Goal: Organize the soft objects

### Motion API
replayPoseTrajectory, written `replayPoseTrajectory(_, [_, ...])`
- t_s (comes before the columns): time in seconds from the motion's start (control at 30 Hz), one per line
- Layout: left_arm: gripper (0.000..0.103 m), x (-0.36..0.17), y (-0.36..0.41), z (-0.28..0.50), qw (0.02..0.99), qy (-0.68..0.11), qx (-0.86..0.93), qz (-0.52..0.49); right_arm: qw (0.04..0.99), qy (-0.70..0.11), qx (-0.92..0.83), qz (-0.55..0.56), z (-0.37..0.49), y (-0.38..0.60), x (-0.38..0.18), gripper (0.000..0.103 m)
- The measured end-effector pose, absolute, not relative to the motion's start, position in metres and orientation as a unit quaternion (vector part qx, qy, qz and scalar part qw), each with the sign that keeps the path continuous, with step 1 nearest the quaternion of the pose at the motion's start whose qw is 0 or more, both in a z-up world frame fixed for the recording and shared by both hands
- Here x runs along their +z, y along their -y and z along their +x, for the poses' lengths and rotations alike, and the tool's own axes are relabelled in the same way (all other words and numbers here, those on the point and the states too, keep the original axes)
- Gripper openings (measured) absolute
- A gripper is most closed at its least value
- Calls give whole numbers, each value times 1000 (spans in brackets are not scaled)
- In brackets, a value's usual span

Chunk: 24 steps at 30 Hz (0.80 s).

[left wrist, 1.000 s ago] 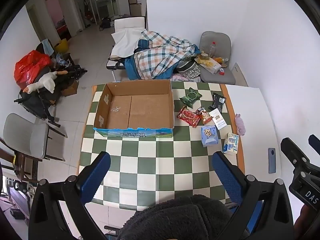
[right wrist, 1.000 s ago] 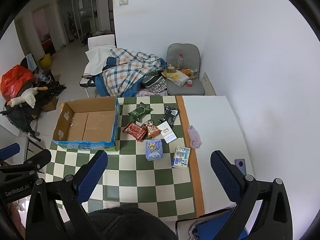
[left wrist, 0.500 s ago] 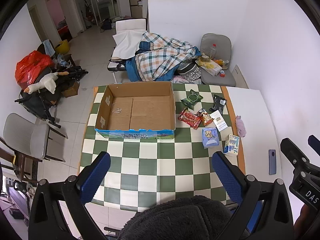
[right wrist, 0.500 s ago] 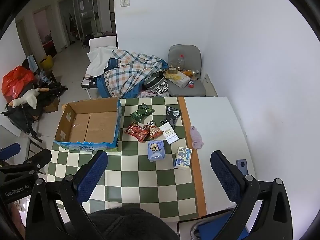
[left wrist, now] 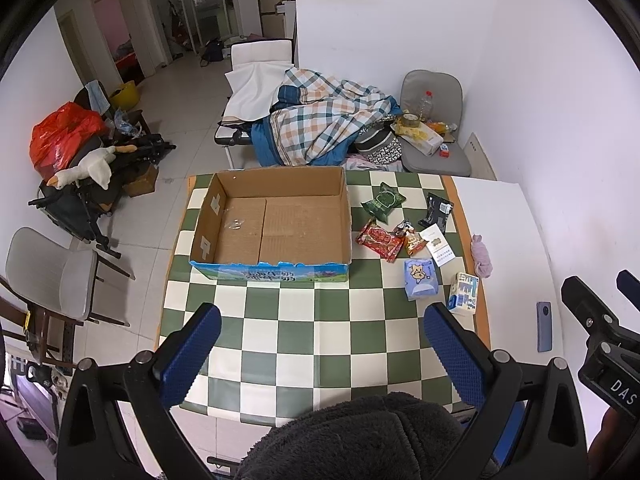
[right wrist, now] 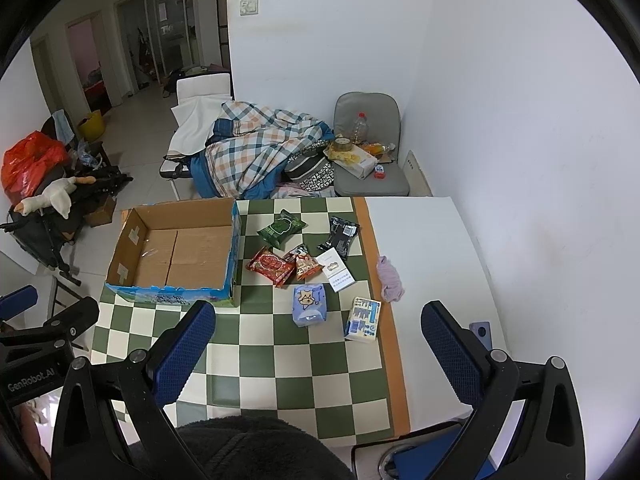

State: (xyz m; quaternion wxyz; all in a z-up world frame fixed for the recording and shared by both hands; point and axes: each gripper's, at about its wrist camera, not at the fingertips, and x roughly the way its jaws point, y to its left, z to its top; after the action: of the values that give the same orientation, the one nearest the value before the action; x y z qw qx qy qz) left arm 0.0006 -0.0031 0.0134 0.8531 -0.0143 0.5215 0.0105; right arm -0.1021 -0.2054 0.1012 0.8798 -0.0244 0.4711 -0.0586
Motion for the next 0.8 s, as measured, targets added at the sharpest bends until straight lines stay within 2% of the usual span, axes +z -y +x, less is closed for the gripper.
replayPoseTrajectory(0.8, [103,18,1,12,856,-517,13,-14,882,-466,-59,-31,-95,198,101,103])
